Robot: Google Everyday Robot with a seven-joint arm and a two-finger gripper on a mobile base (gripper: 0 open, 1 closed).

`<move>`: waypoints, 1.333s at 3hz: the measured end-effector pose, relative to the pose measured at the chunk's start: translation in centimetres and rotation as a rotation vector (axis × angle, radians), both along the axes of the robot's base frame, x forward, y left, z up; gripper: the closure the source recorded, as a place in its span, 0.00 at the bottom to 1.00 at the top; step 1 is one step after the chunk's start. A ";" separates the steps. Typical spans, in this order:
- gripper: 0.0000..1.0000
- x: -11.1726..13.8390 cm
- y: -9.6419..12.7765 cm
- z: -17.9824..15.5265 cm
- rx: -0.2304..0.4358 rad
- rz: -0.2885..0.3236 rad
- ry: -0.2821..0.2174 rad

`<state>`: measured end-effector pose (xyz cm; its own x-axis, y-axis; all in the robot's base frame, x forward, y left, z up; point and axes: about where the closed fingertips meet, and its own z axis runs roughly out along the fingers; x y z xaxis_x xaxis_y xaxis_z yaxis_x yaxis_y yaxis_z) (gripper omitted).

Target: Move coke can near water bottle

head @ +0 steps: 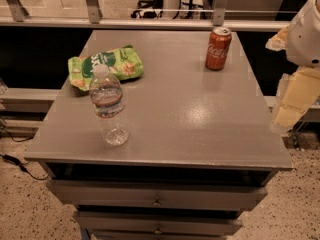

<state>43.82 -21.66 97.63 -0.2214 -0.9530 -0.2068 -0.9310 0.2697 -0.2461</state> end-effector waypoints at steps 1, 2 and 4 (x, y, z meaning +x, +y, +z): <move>0.00 0.0 0.0 0.0 0.000 0.000 0.000; 0.00 0.7 -0.4 -0.1 0.011 -0.007 -0.038; 0.00 7.3 -3.3 -1.6 0.092 -0.054 -0.143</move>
Offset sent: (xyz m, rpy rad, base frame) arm 0.0188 -0.0125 -0.0085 0.0291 -0.0782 -0.0174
